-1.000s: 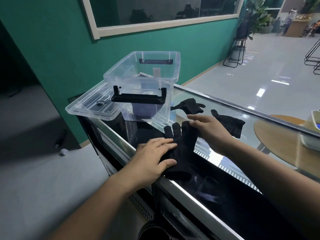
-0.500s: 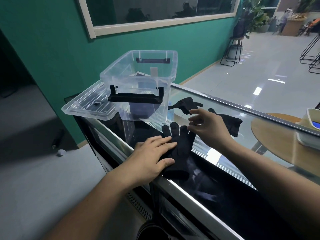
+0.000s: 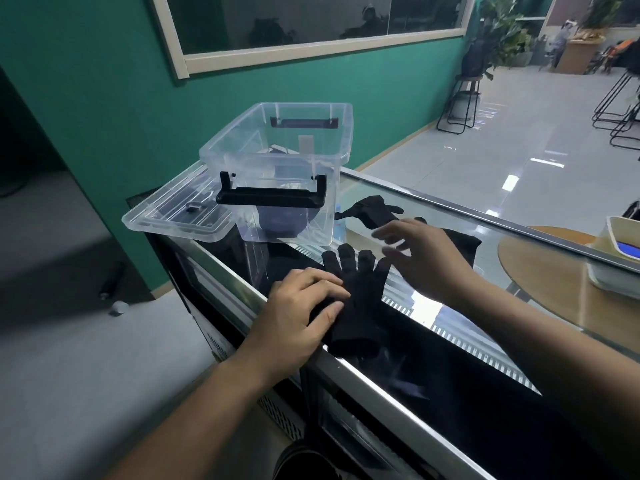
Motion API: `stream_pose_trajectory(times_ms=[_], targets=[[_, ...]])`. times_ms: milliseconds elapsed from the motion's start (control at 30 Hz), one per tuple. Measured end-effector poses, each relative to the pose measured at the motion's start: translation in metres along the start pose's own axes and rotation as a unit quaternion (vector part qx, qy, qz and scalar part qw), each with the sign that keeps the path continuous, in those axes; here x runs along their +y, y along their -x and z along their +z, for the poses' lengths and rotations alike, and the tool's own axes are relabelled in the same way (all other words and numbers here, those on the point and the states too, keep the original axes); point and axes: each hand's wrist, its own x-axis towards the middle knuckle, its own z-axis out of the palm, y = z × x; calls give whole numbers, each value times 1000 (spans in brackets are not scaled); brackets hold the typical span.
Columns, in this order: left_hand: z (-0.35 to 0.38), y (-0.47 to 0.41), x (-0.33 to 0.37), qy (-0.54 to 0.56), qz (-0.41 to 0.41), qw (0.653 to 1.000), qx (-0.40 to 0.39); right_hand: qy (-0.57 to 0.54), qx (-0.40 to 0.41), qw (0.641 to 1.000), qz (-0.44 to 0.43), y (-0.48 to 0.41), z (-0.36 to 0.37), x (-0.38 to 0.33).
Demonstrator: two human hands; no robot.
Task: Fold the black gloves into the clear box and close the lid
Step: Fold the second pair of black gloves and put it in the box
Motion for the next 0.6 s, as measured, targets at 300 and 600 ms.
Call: stream_pose_trajectory(times_ms=[300,600], targets=[[4,16,3,11,44,998,-54,-59,-73,983,-156,59,20,-12],[8,8,3,36,9,999,-16,-28,-156,968,-193,60,13,-17]])
